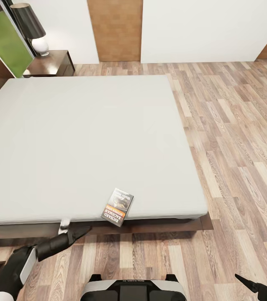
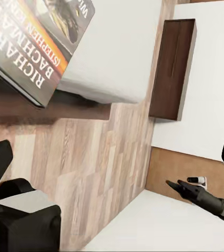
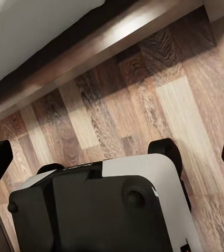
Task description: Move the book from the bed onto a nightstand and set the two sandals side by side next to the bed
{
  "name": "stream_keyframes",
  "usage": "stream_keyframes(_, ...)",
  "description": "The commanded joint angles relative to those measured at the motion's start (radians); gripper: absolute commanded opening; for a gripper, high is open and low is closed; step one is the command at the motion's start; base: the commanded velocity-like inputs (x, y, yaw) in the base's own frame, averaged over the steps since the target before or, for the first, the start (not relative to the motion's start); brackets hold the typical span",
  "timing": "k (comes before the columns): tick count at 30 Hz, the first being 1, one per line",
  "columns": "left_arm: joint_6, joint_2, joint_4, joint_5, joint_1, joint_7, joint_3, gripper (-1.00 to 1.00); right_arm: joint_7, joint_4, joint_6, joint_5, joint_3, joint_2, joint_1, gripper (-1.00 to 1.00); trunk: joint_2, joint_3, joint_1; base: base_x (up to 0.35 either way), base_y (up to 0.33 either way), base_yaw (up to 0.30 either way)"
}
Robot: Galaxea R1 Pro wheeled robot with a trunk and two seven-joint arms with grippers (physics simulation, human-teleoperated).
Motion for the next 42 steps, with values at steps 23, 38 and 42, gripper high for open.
stream_keyframes(23, -0.415, 0.053, 0.432, -0.073, 0.010, 0.186, 0.002, 1.00, 0.009, 0.001, 0.002, 0.006, -0.008, 0.000, 0.000, 1.00, -0.001, -0.001, 0.000, 0.000, 0.000, 0.000)
stream_keyframes(38, -0.428, 0.054, 0.439, -0.063, 0.010, 0.196, 0.008, 1.00, 0.009, 0.001, 0.002, 0.006, -0.008, 0.000, 0.000, 1.00, -0.001, -0.001, 0.000, 0.000, 0.000, 0.000)
stream_keyframes(42, -0.428, 0.052, 0.439, -0.063, 0.010, 0.196, 0.007, 1.00, 0.009, 0.001, 0.002, 0.006, -0.008, 0.000, 0.000, 1.00, -0.001, -0.001, 0.000, 0.000, 0.000, 0.000)
